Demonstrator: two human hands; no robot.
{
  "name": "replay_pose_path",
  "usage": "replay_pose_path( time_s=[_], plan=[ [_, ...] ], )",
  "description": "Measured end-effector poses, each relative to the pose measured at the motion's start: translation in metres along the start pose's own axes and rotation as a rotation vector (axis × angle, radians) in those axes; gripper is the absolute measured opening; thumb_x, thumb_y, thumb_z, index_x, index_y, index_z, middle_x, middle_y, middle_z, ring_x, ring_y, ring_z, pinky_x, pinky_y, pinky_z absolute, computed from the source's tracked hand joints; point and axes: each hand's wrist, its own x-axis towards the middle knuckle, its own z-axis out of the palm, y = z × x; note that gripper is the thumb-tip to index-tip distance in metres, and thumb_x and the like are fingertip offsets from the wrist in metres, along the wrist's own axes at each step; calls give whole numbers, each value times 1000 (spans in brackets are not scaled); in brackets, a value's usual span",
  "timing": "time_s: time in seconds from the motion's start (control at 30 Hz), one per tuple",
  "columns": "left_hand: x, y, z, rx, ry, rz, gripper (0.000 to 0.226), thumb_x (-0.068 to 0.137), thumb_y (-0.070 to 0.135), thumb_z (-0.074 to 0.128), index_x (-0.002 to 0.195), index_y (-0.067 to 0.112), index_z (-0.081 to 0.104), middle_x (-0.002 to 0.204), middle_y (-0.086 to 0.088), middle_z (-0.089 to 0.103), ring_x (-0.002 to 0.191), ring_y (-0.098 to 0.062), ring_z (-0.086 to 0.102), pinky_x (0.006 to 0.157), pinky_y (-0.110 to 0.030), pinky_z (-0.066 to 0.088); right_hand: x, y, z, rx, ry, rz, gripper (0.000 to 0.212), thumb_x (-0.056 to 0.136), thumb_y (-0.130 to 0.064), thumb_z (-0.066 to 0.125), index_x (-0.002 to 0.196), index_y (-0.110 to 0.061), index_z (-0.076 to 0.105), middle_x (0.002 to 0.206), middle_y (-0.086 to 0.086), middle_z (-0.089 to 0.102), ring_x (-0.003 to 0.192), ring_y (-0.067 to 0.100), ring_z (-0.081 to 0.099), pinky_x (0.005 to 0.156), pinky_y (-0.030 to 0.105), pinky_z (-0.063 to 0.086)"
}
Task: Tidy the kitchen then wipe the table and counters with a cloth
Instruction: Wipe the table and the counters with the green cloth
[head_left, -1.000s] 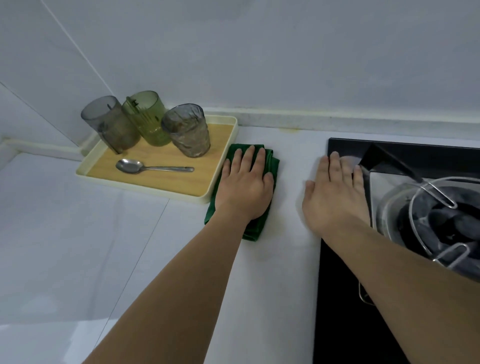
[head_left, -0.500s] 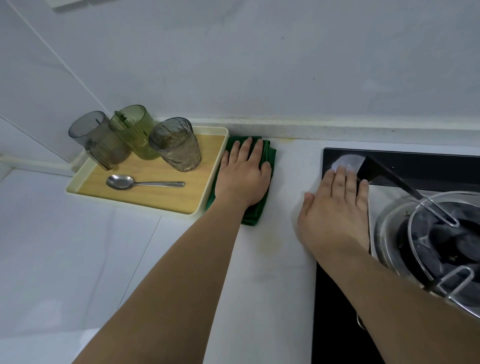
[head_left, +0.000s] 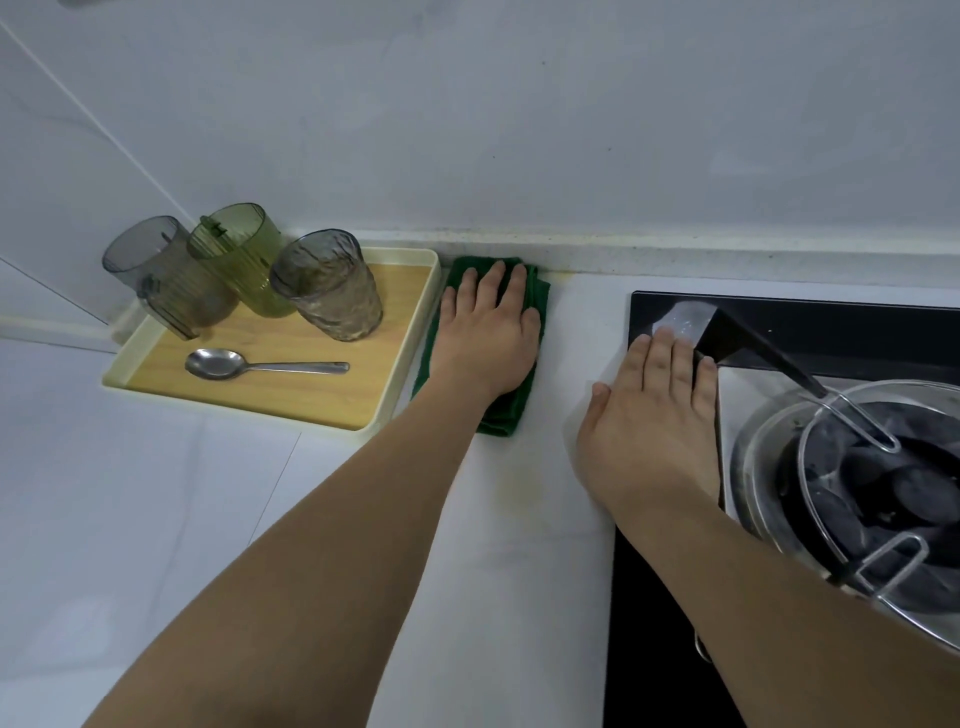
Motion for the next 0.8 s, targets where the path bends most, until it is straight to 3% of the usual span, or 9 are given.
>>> replay_pose_path(
  time_s=[0.13,0.33,0.57,0.8],
  plan=[
    [-3,34,5,-2,-2,97,58,102,40,20,155,23,7,162,-2,6,149,-28,0,120,-45,-1,-1,0,2,11,34,-4,63,99,-33,13,151,1,2,160,19,-3,148,29,-6,118,43,-11],
    [2,35,3,4,-28,127,56,102,40,21,155,25,8,161,0,8,147,-29,3,119,-46,2,-1,0,3,11,39,4,61,100,-32,15,152,-1,3,160,16,-2,148,27,-6,119,41,-10],
    [13,29,0,95,-6,188,55,100,40,25,152,22,20,156,0,20,134,-32,24,112,-46,16,0,-1,6,-16,65,14,66,93,-32,6,151,-1,10,160,16,5,148,27,-1,120,41,-7],
    [3,23,4,42,9,205,55,100,40,23,152,24,19,157,2,18,141,-31,17,116,-46,12,0,0,6,-16,48,14,60,99,-30,18,151,0,14,160,16,7,148,27,1,120,41,-6]
  ],
)
